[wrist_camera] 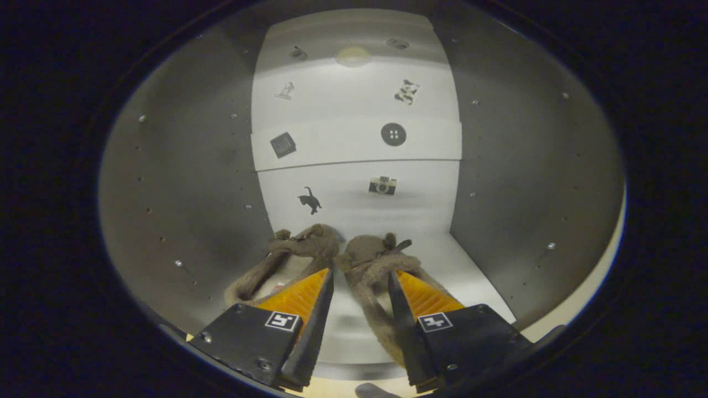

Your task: Open the shoe cabinet door, grab the shoes and put them into the shoe cabinet, then close the shoe cabinet door.

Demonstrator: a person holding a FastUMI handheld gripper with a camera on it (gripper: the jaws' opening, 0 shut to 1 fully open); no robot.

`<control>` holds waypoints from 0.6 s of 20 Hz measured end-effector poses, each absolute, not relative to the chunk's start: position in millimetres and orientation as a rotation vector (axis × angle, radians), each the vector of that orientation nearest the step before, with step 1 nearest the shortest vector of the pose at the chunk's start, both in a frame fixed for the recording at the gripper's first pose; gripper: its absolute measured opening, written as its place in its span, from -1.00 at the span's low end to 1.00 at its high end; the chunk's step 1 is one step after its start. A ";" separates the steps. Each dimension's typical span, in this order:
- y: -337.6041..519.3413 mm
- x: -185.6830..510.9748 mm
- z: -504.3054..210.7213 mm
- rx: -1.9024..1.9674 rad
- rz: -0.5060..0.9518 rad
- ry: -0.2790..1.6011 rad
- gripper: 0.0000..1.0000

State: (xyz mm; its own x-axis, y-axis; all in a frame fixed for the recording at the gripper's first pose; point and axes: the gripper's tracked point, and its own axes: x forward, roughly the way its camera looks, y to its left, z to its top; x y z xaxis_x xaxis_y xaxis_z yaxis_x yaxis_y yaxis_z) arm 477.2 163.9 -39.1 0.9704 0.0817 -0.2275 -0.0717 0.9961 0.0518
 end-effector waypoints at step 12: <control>168.8 247.1 44.2 -0.002 0.209 0.007 0.58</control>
State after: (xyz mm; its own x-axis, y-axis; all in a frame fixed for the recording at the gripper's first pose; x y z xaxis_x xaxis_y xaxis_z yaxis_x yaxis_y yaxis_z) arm 247.1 168.8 44.2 0.9781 0.2079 -0.0069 -0.2079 0.9781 -0.0017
